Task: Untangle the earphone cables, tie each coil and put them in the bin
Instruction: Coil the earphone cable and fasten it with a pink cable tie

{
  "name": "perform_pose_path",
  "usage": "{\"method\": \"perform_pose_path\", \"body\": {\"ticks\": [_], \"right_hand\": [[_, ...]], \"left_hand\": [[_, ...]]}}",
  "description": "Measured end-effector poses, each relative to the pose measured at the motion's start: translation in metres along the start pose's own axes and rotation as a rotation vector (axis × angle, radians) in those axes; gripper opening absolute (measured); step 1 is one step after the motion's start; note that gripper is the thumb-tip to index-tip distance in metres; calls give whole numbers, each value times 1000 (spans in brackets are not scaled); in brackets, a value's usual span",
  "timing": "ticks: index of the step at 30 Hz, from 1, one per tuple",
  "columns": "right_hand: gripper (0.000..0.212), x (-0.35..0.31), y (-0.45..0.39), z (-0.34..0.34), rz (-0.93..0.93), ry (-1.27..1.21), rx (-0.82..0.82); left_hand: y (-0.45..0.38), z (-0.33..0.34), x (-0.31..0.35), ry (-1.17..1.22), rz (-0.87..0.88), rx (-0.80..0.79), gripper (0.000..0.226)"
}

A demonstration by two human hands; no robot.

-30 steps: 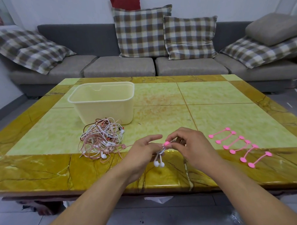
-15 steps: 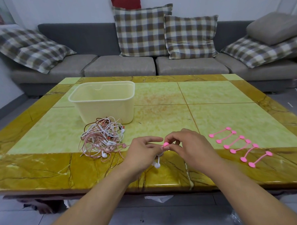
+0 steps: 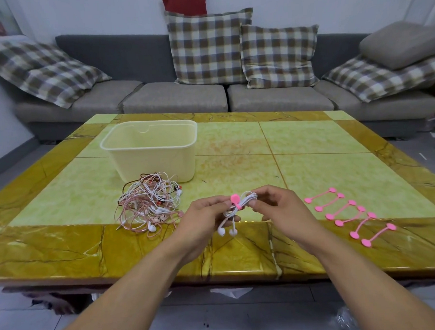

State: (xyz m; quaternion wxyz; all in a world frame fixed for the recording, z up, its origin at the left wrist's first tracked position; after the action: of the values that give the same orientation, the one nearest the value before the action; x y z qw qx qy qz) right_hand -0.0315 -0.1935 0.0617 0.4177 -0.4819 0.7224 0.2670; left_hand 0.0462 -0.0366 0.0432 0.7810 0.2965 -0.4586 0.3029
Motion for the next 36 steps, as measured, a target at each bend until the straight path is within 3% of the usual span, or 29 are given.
{"method": "perform_pose_path", "body": {"ticks": [5, 13, 18, 26, 36], "right_hand": [[28, -4, 1, 1, -21, -67, -83], [18, -6, 5, 5, -21, -18, -118], [21, -9, 7, 8, -20, -35, -137], [10, -12, 5, 11, 34, -177, -111], [5, -8, 1, 16, 177, -419, -161]], "left_hand": [[0, 1, 1, 108, -34, 14, 23], [-1, -1, 4, 142, -30, -4, 45], [-1, -6, 2, 0, 48, 51, 23], [0, -4, 3, 47, 53, 109, 7], [-4, 0, 1, 128, 102, 126, 9]]}}
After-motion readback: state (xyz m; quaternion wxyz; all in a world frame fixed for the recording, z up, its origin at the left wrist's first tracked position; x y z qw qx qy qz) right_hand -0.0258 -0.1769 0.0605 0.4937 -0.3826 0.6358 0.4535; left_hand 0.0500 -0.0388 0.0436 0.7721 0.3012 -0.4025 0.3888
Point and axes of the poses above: each hand's wrist, its own y-axis away from the middle knuckle, its own z-axis out of the palm, x = y × z, the point moved 6 cm from there along -y, towards the middle knuckle, and after that the axes turned 12 degrees about y, right-handed, at the moved point
